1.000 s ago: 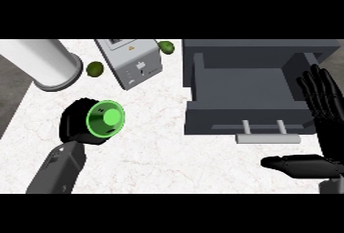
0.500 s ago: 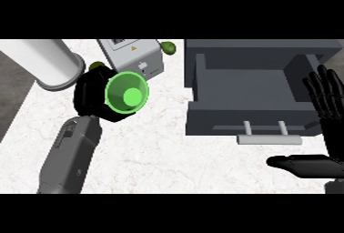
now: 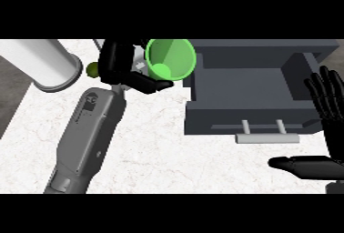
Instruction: Pick up the cup, place it into the drawer and close the drawer
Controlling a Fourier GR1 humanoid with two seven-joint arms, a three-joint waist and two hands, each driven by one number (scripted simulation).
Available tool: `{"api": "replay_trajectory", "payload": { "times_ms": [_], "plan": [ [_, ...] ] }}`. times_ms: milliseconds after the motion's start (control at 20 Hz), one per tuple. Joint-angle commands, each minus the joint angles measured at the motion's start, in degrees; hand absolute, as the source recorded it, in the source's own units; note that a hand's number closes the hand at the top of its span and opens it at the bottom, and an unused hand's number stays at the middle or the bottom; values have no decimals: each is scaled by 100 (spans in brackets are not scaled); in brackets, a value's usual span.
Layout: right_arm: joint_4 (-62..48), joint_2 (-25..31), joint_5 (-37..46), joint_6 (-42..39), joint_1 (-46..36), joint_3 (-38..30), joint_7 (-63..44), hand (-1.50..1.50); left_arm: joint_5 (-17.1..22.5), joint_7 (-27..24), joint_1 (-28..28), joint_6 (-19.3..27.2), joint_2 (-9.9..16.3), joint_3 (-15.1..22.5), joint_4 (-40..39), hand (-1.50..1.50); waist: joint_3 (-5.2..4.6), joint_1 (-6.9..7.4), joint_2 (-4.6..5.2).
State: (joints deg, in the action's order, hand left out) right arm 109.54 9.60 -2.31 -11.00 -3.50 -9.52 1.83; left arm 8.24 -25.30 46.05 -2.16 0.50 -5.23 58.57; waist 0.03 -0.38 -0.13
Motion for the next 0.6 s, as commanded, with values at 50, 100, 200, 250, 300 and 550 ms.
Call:
{"api": "replay_trajectory", "payload": {
  "times_ms": [50,100,200,250,300,550],
  "plan": [
    [160,-59,62,-85,300,57,251,-150,65,957,591,733,-48,646,376,150,0,-13,-6],
    [225,221,-365,-261,34,-239,-164,-150,-143,488,1025,702,-49,252,-585,150,-2,-71,26],
    [239,-95,13,-77,264,127,-35,-150,174,746,1281,1154,-49,675,-629,150,-1,-84,22],
    [177,-16,87,22,-168,126,-180,-150,222,458,1343,1317,-49,796,-916,150,-2,-80,31],
    [-219,-40,107,-48,39,-12,313,-150,212,786,1724,1326,-49,597,-1026,150,1,-83,37],
    [-473,219,-303,-352,-160,-292,292,-150,990,681,2079,1739,-50,1303,-1733,150,2,-150,43]
  ]
}}
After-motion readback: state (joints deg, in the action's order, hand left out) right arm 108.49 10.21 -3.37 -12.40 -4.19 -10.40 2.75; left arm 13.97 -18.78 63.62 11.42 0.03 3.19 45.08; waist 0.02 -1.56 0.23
